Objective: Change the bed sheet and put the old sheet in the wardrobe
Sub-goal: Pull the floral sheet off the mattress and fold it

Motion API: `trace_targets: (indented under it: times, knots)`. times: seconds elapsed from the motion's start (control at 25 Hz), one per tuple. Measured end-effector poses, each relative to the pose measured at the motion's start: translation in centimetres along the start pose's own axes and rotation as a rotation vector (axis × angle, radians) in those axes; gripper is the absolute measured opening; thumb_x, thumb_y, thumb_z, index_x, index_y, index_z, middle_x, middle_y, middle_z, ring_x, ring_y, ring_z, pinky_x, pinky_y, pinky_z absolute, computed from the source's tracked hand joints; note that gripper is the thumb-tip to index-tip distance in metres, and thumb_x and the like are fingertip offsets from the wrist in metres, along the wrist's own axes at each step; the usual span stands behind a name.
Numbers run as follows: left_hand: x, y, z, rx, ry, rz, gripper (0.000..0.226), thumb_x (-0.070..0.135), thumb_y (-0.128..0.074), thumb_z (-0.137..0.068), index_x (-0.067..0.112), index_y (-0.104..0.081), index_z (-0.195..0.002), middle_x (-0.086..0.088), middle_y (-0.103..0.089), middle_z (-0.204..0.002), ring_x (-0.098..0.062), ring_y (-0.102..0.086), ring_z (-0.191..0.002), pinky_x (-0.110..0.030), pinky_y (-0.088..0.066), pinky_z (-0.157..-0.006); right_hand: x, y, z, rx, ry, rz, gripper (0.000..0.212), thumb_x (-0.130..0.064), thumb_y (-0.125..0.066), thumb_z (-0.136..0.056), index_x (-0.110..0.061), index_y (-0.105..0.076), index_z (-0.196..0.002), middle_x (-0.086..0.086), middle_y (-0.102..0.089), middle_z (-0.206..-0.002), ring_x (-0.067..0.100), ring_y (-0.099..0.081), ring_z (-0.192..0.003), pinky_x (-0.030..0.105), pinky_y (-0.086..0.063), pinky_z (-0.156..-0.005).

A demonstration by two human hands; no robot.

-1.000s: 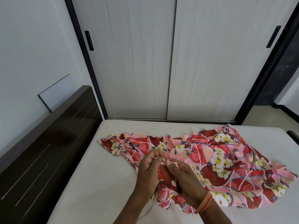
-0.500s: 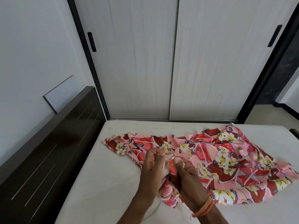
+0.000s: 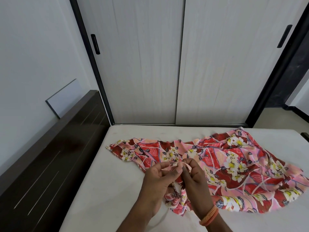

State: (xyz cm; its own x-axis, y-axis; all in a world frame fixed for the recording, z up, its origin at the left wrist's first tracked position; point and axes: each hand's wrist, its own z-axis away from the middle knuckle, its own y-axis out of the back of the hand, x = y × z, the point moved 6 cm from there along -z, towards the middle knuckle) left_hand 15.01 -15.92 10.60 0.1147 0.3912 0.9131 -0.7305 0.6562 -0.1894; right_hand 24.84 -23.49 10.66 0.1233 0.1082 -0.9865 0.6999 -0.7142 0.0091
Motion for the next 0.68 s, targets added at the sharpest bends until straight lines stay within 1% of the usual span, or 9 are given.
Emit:
trace_targets:
  times: [0.08,0.16,0.24,0.32,0.4,0.44,0.52,0.6,0.68]
  knots:
    - [-0.2,-0.8,0.0,-0.026,0.034,0.046,0.038,0.02,-0.08,-0.074,0.006,-0.072,-0.108,-0.011,-0.076,-0.099,-0.023,-0.073,-0.094,-0.038,-0.06,-0.078,0.0,0.5,0.0,0.009,0.028,0.005,0.045,-0.065,-0.054,-0.084,-0.02,-0.058,-0.088,0.017,-0.059,-0.078,0.041,-0.057,-0.073,0.056,-0.052,-0.065]
    - [0.1,-1.3,-0.3,0.002,0.03,0.078,0.02,0.01,-0.076,-0.079,0.003,-0.075,-0.097,-0.013,-0.076,-0.094,-0.024,-0.074,-0.088,-0.035,-0.059,-0.068,0.2,1.2,-0.3,-0.002,0.01,-0.014,0.035,-0.052,-0.055,-0.091,-0.017,-0.059,-0.09,0.015,-0.06,-0.076,0.037,-0.057,-0.07,0.049,-0.053,-0.062]
    - [0.3,-1.9,-0.8,0.064,-0.014,0.077,0.01,0.006,-0.075,-0.081,0.004,-0.075,-0.091,-0.013,-0.076,-0.091,-0.025,-0.074,-0.088,-0.04,-0.061,-0.071,0.5,2.2,-0.8,-0.036,-0.029,-0.035,0.024,-0.035,-0.056,-0.097,-0.012,-0.06,-0.092,0.003,-0.059,-0.069,0.017,-0.054,-0.059,0.03,-0.048,-0.054]
    - [0.6,-2.6,-1.4,0.143,-0.086,-0.014,0.006,0.01,-0.076,-0.083,0.009,-0.075,-0.088,-0.008,-0.077,-0.088,-0.024,-0.074,-0.09,-0.045,-0.061,-0.078,0.9,3.7,-1.5,-0.074,-0.088,-0.006,0.015,-0.024,-0.055,-0.097,-0.01,-0.06,-0.094,-0.005,-0.055,-0.061,0.006,-0.049,-0.053,0.021,-0.044,-0.052]
    - [0.3,-3.7,-2.0,0.201,-0.15,-0.114,0.002,0.015,-0.076,-0.084,0.017,-0.075,-0.085,-0.003,-0.076,-0.084,-0.023,-0.073,-0.086,-0.045,-0.061,-0.078,1.5,5.8,-2.1,-0.085,-0.154,0.048,0.009,-0.021,-0.06,-0.095,-0.015,-0.058,-0.101,-0.002,-0.056,-0.058,0.009,-0.054,-0.054,0.021,-0.049,-0.055]
    - [0.1,-4.5,-2.2,0.206,-0.176,-0.152,0.003,0.019,-0.075,-0.085,0.02,-0.075,-0.083,-0.002,-0.076,-0.084,-0.024,-0.073,-0.085,-0.046,-0.061,-0.078,1.9,7.0,-2.4,-0.085,-0.181,0.09,0.011,-0.021,-0.062,-0.093,-0.017,-0.056,-0.102,0.001,-0.057,-0.058,0.012,-0.057,-0.054,0.023,-0.052,-0.056]
    - [-0.3,-6.5,-2.5,0.203,-0.224,-0.236,0.005,0.024,-0.072,-0.088,0.025,-0.074,-0.083,0.004,-0.075,-0.084,-0.018,-0.072,-0.084,-0.044,-0.06,-0.08,1.9,9.4,-2.6,-0.132,-0.199,0.207,0.006,-0.019,-0.063,-0.093,-0.016,-0.06,-0.096,0.002,-0.06,-0.06,0.011,-0.06,-0.055,0.026,-0.056,-0.059]
    - [-0.6,-8.7,-2.4,0.191,-0.276,-0.319,0.01,0.024,-0.066,-0.092,0.025,-0.07,-0.084,0.014,-0.072,-0.081,-0.006,-0.068,-0.08,-0.03,-0.058,-0.078,1.3,11.5,-2.4,-0.242,-0.156,0.368,0.012,-0.019,-0.062,-0.093,-0.017,-0.064,-0.082,0.0,-0.065,-0.066,0.008,-0.062,-0.058,0.027,-0.055,-0.061]
    - [-1.2,-10.8,-1.9,0.171,-0.299,-0.371,0.012,0.023,-0.06,-0.096,0.023,-0.065,-0.085,0.014,-0.069,-0.077,-0.004,-0.065,-0.074,-0.019,-0.053,-0.068,1.3,12.9,-1.9,-0.319,-0.176,0.344,0.019,-0.034,-0.062,-0.088,-0.02,-0.067,-0.077,0.0,-0.065,-0.072,0.012,-0.063,-0.066,0.029,-0.052,-0.066]
